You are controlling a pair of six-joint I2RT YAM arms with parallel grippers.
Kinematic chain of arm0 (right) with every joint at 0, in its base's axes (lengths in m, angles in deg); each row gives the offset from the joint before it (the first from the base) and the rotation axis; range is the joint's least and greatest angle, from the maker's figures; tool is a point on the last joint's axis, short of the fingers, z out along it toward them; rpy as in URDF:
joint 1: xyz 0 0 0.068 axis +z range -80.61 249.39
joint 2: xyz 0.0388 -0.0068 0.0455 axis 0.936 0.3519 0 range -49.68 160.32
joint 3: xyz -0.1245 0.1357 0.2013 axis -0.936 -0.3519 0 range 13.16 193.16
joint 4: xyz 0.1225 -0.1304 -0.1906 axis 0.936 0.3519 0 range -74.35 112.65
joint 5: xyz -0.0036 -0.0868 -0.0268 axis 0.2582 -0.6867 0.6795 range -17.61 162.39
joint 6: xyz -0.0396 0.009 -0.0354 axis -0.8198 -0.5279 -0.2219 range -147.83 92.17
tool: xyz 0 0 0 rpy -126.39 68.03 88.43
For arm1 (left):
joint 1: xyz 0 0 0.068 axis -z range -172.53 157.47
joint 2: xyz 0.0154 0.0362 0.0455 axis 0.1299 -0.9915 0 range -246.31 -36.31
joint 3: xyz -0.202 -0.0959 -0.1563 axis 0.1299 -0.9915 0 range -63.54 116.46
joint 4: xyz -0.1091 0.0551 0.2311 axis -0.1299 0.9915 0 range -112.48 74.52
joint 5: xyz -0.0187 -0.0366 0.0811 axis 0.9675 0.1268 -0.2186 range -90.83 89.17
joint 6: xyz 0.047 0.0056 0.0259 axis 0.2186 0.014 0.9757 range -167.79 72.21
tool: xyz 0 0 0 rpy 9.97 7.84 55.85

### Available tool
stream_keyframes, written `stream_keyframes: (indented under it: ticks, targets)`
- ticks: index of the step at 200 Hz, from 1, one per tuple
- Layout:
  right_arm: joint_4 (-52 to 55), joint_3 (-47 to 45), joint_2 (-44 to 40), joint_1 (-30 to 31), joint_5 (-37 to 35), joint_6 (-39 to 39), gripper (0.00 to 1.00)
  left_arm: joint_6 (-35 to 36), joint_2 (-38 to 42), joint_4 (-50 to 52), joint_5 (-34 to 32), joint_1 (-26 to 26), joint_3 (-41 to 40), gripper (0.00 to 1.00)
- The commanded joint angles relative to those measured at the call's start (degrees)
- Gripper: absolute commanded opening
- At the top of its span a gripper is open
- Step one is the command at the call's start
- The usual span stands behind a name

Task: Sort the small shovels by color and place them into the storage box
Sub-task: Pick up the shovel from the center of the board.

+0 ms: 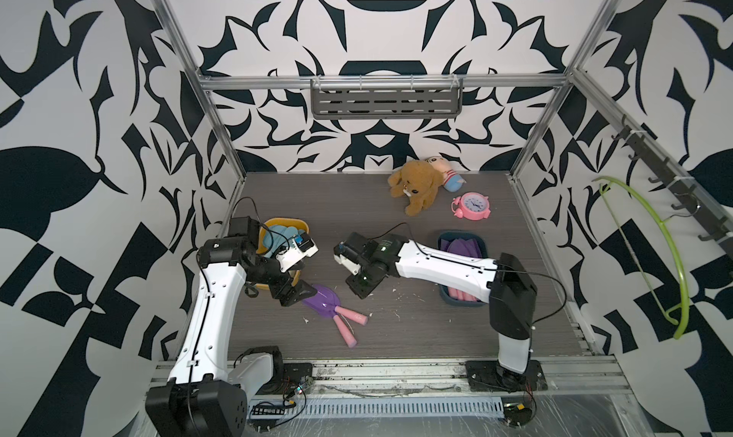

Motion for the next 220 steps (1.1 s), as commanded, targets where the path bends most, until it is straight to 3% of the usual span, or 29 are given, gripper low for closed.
stream_keyframes:
  ticks: [1, 60, 113, 156, 220]
  targets:
    - [1.3, 4.0, 1.7, 2.3, 2.8, -1.9, 0.34, 3.3, 0.7, 4.8, -1.4, -1.8, -1.4, 0.95]
    - [2.7, 7.5, 7.5, 4.5, 3.6, -3.1, 0.35, 3.7, 0.7, 5.4, 2.0, -3.2, -1.7, 0.95]
    - [5.0, 8.4, 10.2, 4.8, -0.7, -5.2, 0.35, 3.8, 0.8, 5.3, 3.1, -3.4, -1.8, 0.95]
    - [4.0, 8.5, 11.6, 4.9, 2.4, -5.4, 0.35, 3.8, 0.6, 5.5, 3.7, -3.6, -1.5, 0.95]
    - [3.1, 8.5, 14.1, 4.9, 1.6, -6.1, 0.33, 3.8, -0.3, 5.1, 4.0, -3.7, -1.5, 0.94]
